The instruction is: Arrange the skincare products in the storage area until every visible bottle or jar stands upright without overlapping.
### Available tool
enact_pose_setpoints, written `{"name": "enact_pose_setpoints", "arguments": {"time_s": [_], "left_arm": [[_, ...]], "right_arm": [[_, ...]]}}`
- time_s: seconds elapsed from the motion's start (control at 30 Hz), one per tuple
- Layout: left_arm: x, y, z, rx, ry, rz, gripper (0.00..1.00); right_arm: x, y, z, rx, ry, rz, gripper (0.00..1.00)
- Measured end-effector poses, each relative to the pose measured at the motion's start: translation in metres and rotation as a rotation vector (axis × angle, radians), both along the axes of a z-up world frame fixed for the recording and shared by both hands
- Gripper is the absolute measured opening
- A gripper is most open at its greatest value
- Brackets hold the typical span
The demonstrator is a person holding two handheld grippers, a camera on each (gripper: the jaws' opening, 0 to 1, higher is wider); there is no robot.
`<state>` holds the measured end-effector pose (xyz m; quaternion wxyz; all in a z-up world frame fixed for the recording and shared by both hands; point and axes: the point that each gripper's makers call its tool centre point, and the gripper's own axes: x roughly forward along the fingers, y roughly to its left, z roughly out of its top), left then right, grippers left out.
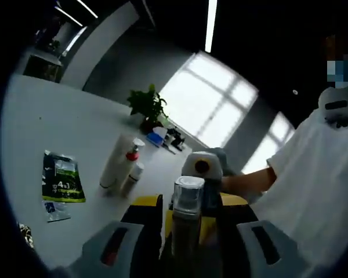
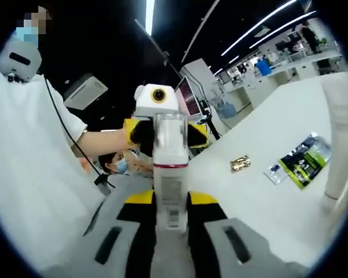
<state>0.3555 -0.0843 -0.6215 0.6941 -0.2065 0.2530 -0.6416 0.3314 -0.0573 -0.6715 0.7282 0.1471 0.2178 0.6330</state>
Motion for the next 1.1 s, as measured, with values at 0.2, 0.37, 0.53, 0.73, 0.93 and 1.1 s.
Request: {"name": "enact_pose_setpoints", "arguments": {"time_s": [0.2,0.37,0.53,0.73,0.93,1.1], "left_arm": [[-0.008,-0.005,-0.009,0.018,-0.002,-0.015,0.25],[-0.014,-0.008,-0.017,0.031,-0.003,-0.014,0.18],[-0.014,-0.007,-0.021,0.063,-0.035,0.003,0.18],[-0.002,0.0,-0.031,0.128,-0.07,0.064,0.16],[0.018,0.01,-0.023,0.138,-0.127,0.165,0.16],[0.029,0.017,-0.032,0.23,-0.215,0.199,0.16]], "right_arm": [[0.001,-0.002,0.004,0.005,-0.007,0.011,0.19],[-0.001,-0.001,0.009,0.022,0.007,0.028,0.19],[-0.002,0.0,0.002,-0.01,0.013,0.027,0.2],[0.009,-0.004,-0.012,-0.083,0.059,-0.041,0.22],[0.012,-0.015,-0.025,-0.152,0.052,-0.112,0.35],[0.016,-0.027,-0.014,-0.126,0.053,-0.206,0.39]]}}
